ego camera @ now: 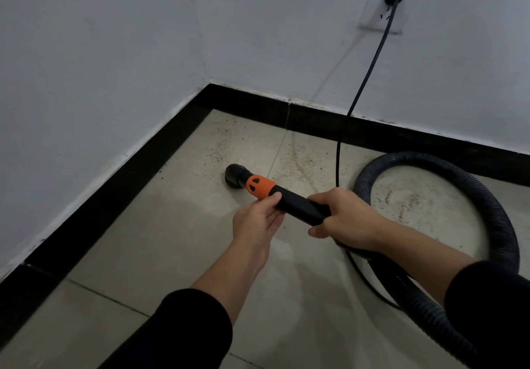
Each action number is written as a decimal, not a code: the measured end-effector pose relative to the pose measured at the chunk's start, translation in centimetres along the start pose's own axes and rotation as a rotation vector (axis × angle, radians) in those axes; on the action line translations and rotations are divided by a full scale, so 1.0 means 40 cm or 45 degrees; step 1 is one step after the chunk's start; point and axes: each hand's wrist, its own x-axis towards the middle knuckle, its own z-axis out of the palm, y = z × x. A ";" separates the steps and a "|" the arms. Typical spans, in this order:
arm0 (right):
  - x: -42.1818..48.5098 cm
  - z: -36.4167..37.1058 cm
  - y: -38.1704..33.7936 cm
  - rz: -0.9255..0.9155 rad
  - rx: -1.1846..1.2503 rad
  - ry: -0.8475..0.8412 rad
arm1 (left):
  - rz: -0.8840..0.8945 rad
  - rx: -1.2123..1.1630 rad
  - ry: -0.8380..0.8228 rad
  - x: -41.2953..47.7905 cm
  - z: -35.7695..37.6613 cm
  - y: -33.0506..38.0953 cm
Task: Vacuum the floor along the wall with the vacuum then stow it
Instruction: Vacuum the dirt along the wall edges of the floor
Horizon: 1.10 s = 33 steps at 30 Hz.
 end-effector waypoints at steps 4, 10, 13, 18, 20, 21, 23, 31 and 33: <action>-0.004 -0.001 -0.005 -0.014 0.024 -0.017 | 0.009 0.026 0.006 -0.011 -0.005 0.003; 0.001 0.009 -0.022 -0.051 0.007 -0.044 | 0.029 0.051 0.029 -0.024 -0.022 0.017; 0.009 0.018 -0.036 -0.069 -0.019 -0.047 | 0.031 0.046 0.054 -0.029 -0.036 0.028; 0.023 0.033 -0.066 -0.098 -0.057 -0.060 | 0.041 0.032 0.100 -0.027 -0.060 0.047; 0.028 0.037 -0.076 -0.109 -0.075 -0.062 | 0.044 0.017 0.115 -0.026 -0.068 0.053; 0.031 0.040 -0.080 -0.113 -0.085 -0.062 | 0.045 0.011 0.121 -0.026 -0.073 0.056; 0.037 0.046 -0.087 -0.122 -0.099 -0.059 | 0.052 0.011 0.127 -0.026 -0.083 0.061; 0.056 0.066 -0.104 -0.146 -0.093 -0.070 | 0.080 0.001 0.177 -0.032 -0.115 0.075; 0.056 0.069 -0.111 -0.155 -0.090 -0.077 | 0.093 0.003 0.199 -0.035 -0.119 0.079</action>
